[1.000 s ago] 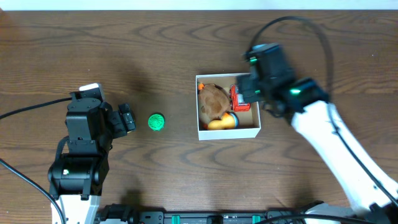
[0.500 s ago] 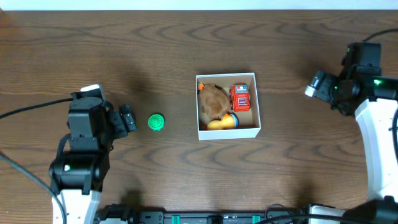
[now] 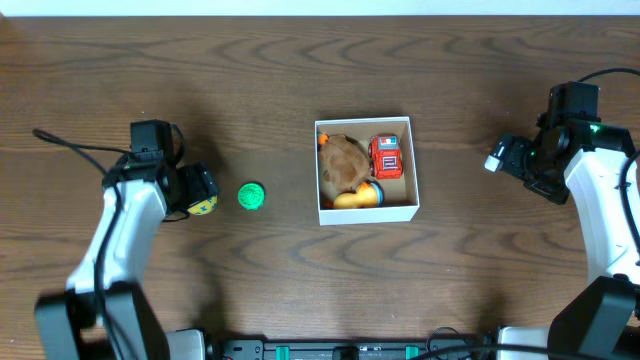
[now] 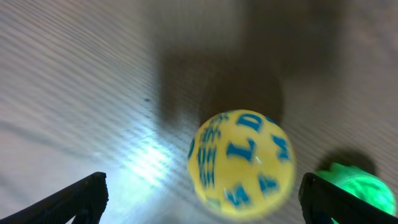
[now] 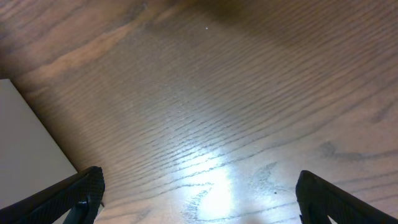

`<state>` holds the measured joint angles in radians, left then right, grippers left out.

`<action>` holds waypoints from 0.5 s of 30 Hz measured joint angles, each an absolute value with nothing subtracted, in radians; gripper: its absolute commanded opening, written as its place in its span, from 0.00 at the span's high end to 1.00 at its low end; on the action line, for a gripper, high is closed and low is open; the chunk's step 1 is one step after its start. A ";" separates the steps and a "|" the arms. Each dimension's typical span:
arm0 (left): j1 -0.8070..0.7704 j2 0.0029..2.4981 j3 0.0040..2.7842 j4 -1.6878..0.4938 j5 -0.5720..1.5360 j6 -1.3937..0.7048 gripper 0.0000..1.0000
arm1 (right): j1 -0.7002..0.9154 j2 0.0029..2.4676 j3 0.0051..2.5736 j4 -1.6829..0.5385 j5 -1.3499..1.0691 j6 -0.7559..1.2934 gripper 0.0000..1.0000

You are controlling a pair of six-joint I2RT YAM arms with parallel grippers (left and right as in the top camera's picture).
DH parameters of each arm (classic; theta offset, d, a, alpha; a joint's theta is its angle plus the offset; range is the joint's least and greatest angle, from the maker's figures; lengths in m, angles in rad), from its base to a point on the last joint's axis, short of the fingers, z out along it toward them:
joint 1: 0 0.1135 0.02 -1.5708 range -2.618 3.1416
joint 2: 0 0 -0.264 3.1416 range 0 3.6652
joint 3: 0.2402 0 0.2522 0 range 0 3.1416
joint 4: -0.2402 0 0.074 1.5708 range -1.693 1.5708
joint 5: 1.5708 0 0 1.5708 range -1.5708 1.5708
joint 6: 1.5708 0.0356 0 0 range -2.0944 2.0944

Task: Pack container
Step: 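Reach the left gripper to the yellow lettered ball and grasp it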

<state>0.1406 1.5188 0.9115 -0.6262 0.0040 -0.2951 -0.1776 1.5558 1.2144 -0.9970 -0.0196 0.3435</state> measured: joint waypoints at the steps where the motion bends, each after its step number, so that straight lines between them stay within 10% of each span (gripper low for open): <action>1: 0.148 1.552 0.912 -0.615 0.030 -0.294 0.02 | -0.178 1.556 1.214 -0.997 -0.022 0.343 0.01; 10: 0.148 1.642 0.934 -0.580 0.140 -0.254 0.00 | -0.178 1.556 1.214 -0.994 -0.028 0.331 0.01; 15: 0.149 1.644 0.934 -0.583 0.151 -0.253 0.23 | -0.178 1.556 1.214 -0.995 -0.028 0.330 0.01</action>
